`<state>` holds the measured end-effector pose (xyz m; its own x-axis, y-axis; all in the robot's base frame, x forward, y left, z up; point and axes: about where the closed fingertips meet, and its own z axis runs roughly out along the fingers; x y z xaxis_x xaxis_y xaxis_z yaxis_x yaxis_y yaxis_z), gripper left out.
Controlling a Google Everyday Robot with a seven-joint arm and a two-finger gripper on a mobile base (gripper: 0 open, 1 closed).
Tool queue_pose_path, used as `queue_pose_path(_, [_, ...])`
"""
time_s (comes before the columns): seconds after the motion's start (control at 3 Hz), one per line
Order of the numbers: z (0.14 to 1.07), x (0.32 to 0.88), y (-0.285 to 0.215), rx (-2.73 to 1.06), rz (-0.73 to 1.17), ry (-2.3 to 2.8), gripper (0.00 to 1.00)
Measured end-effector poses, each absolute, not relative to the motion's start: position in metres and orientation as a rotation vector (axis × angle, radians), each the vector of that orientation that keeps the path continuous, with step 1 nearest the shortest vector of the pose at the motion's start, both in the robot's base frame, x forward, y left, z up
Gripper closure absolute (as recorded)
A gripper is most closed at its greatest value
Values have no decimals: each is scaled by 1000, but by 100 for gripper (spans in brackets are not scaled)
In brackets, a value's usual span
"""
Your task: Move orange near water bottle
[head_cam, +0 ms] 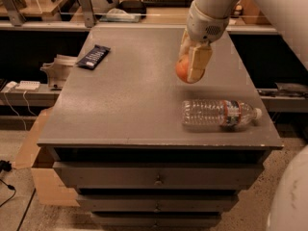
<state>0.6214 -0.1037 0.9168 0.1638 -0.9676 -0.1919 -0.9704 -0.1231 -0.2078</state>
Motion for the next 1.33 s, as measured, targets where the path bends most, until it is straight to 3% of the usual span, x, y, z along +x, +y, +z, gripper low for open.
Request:
queue_pose_path(0.67, [912,611,-88,-2409,-72,1694,100])
queue_pose_path(1.33, [898,600,-109,-2808,-145,1314,100])
